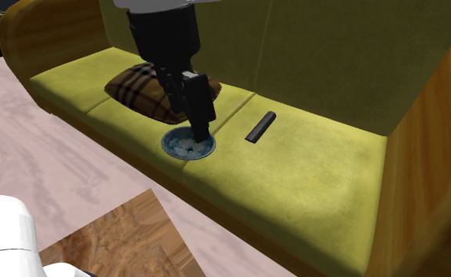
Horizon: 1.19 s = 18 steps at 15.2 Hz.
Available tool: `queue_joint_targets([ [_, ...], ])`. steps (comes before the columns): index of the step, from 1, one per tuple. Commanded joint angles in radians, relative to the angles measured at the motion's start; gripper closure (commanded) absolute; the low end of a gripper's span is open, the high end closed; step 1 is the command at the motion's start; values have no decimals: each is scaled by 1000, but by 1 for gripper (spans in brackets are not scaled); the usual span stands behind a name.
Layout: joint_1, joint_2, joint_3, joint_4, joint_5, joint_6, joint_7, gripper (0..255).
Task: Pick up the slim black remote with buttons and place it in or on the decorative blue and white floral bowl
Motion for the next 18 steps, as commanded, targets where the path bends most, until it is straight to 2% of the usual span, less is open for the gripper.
queue_joint_targets([
  [1,0,0,0,0,0,0,0,0],
  [9,30,280,-22,51,26,213,-63,0],
  [18,63,620,-29,206,73,377,-147,0],
])
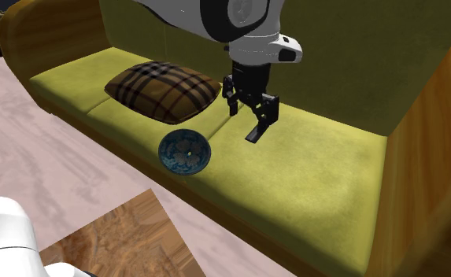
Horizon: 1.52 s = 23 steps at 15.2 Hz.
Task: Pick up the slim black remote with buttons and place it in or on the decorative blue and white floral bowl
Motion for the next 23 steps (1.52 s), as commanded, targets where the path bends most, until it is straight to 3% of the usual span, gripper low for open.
queue_joint_targets([
  [1,7,81,2,43,12,32,-18,0],
  [9,26,389,21,273,56,89,-91,0],
  [16,41,661,49,541,77,76,-140,0],
  [23,45,697,51,499,77,154,-140,0],
])
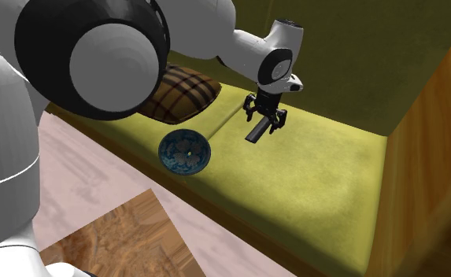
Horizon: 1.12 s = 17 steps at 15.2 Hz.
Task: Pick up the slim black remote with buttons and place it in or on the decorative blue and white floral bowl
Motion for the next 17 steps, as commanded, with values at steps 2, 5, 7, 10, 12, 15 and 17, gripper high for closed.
queue_joint_targets([
  [2,0,7,0,-11,0,18,-1,0],
  [5,0,7,0,-11,0,18,-1,0],
  [7,0,7,0,-11,0,18,-1,0],
  [10,0,7,0,-11,0,18,-1,255],
  [12,0,7,0,-11,0,18,-1,255],
  [15,1,10,0,-5,0,16,0,255],
  [17,1,11,0,-5,0,17,0,255],
])
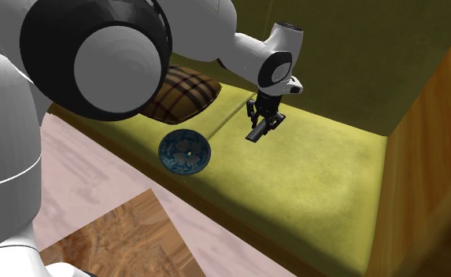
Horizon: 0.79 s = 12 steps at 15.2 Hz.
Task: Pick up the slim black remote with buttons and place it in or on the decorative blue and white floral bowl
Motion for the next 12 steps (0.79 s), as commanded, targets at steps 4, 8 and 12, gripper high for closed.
queue_joint_targets([
  [4,1,-14,2,3,1,-19,0,255],
  [8,0,-37,2,23,1,-62,3,255],
  [12,0,-58,2,47,0,-107,7,255],
])
